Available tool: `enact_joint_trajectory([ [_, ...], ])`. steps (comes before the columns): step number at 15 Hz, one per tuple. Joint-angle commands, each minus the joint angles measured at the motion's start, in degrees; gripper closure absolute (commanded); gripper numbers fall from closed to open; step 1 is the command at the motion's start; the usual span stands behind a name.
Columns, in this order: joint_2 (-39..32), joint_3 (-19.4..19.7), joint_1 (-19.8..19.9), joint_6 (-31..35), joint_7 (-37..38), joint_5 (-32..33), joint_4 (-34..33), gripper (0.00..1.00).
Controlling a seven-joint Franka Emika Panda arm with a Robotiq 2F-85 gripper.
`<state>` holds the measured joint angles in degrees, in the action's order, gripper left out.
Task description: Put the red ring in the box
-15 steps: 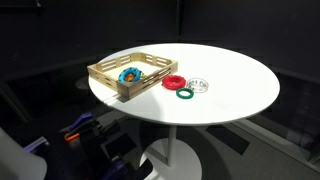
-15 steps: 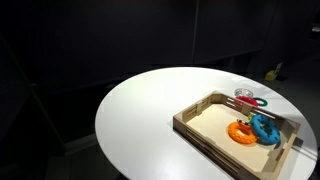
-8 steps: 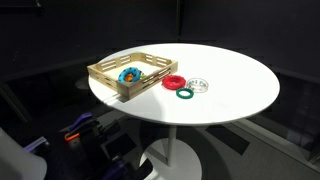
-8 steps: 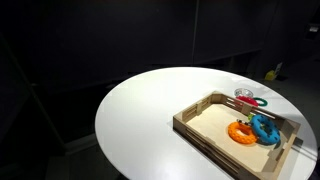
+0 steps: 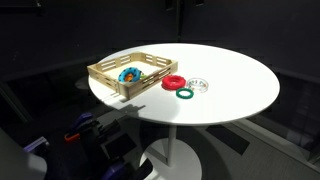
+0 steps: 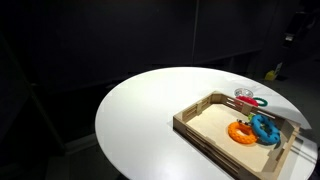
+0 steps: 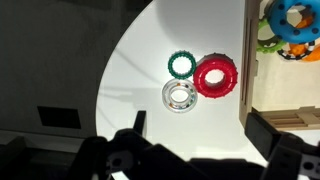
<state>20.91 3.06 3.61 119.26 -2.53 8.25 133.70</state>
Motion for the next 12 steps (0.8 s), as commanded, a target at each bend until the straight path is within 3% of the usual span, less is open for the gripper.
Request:
enact_joint_trajectory([
  [1,-6.0,0.0,0.0,1.5,2.0,-1.6,-3.1,0.00],
  [12,-19.9,-0.3,0.0,6.0,12.8,-1.7,-4.4,0.00],
])
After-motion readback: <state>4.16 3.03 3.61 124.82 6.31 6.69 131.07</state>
